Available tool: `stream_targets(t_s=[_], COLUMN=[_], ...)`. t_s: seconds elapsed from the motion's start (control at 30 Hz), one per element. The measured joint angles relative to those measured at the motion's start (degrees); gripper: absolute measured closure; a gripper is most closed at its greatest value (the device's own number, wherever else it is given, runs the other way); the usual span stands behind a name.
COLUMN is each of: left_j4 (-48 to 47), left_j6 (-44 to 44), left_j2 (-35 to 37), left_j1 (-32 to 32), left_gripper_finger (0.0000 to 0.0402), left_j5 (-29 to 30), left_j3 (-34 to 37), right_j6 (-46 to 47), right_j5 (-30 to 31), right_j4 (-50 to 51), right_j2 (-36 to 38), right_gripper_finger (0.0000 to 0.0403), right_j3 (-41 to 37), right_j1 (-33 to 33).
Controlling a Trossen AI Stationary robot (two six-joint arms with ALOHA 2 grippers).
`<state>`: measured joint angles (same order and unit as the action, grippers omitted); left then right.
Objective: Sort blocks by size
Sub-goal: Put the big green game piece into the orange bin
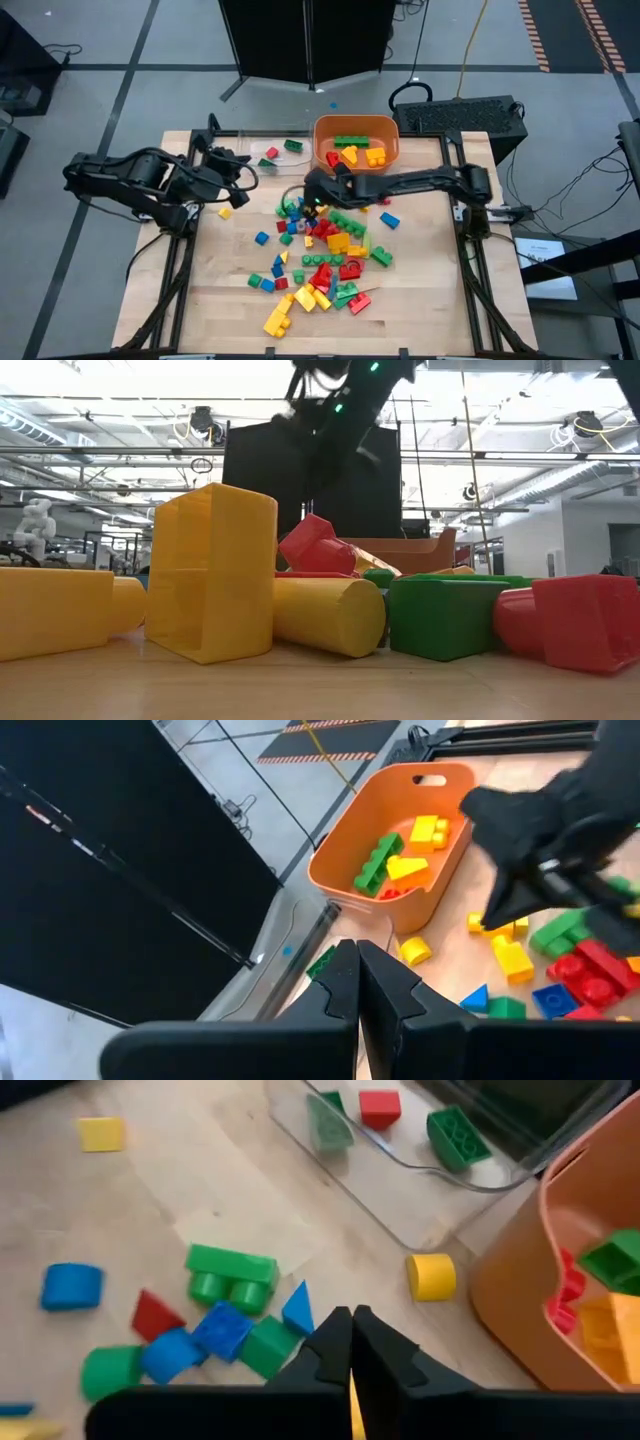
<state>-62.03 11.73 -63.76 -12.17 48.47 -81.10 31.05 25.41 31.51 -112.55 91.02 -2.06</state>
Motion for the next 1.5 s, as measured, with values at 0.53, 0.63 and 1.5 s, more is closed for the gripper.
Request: stream_targets(t_s=[0.53, 0.63, 1.5], left_j4=[-2.0, -2.0, -6.4], left_j6=[0.0, 0.0, 0.0], left_j2=[2.1, 2.1, 2.1], left_j1=[0.0, 0.0, 0.0], left_gripper_finger=[0.0402, 0.0402, 0.0402], left_j5=[0.0, 0.0, -0.3], left_j3=[0.0, 0.0, 0.0], right_j6=[-0.3, -0.1, 2.3], right_j5=[3.3, 3.4, 3.9], right_j4=[-4.7, -6.2, -8.7], right_j2=[-10.9, -11.2, -14.3], right_gripper_finger=[0.0403, 0.0403, 0.0403], right_j3=[2.0, 2.0, 2.0], right_j1=[-6.5, -7.2, -9.6])
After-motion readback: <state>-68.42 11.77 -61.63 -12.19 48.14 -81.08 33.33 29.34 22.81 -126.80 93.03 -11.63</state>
